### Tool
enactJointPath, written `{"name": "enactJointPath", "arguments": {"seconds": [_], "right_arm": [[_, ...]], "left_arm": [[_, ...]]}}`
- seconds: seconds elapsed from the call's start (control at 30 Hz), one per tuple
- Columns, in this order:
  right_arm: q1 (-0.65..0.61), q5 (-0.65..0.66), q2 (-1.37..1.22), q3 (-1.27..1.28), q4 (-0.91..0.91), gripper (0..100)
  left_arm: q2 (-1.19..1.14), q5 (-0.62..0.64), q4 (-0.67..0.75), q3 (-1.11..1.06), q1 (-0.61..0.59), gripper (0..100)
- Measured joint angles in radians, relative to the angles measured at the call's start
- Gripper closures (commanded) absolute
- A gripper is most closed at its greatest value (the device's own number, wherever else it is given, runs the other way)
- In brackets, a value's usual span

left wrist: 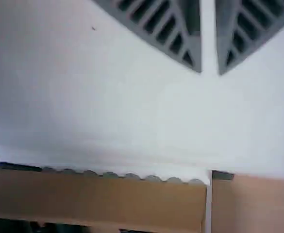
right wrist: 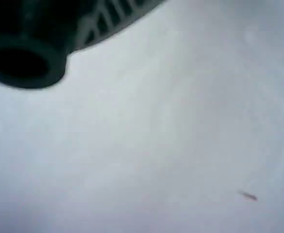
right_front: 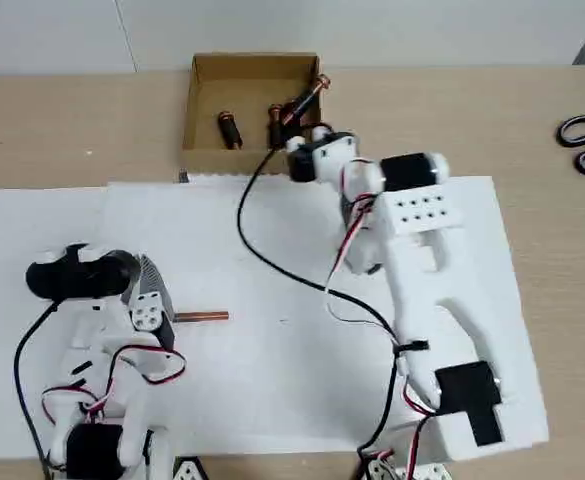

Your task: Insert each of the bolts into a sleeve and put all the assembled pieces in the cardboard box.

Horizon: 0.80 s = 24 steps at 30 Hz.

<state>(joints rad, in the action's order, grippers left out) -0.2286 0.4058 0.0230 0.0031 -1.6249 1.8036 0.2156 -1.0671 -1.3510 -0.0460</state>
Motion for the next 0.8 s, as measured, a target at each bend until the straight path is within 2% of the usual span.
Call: {"name": "enactJointPath", "arguments": {"seconds": [0.2,0.63,0.8], "right_arm": [[0.054,-0.034,0.015,0.0,-0.032,99.1],[0.049,-0.077,0.044,0.11,-0.038,99.1],[0.055,-0.084,0.155,0.175,-0.044,99.1]], "left_arm": [[-0.043,0.054,-0.017,0.147,0.0,99],[-0.68,0.06,-0.023,0.747,0.0,99],[-0.859,0.078,-0.034,0.875,0.0,99]]}}
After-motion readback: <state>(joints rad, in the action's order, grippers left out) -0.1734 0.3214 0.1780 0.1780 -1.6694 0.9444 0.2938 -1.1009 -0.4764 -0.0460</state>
